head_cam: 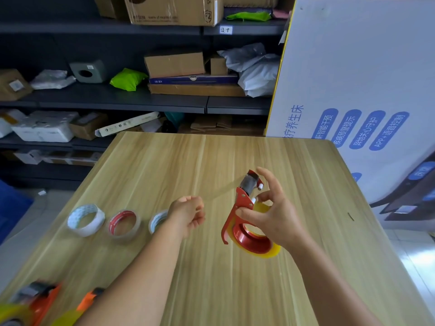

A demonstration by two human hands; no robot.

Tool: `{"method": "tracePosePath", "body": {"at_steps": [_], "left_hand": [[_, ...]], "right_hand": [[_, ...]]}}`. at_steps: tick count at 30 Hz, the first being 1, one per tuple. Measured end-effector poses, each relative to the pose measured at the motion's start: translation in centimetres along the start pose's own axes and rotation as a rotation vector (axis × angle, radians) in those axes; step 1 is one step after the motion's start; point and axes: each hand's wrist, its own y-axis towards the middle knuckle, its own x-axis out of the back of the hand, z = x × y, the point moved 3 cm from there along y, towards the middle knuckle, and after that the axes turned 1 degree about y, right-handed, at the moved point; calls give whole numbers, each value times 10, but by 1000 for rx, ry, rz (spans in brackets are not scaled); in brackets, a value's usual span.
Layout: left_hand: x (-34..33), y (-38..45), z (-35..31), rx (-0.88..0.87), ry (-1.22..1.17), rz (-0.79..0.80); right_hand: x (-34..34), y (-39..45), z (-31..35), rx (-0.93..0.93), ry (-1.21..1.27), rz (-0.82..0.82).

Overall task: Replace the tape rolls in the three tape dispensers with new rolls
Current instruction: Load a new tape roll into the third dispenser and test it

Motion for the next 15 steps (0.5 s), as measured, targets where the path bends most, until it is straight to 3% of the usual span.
{"method": "tracePosePath", "body": {"at_steps": [6,15], "left_hand": [[-2,-3,16,76,-19,11],[0,-14,29,53,-209,98]], "right_hand": [[-8,-3,3,122,-31,53],[-9,1,3,154,37,29]]}}
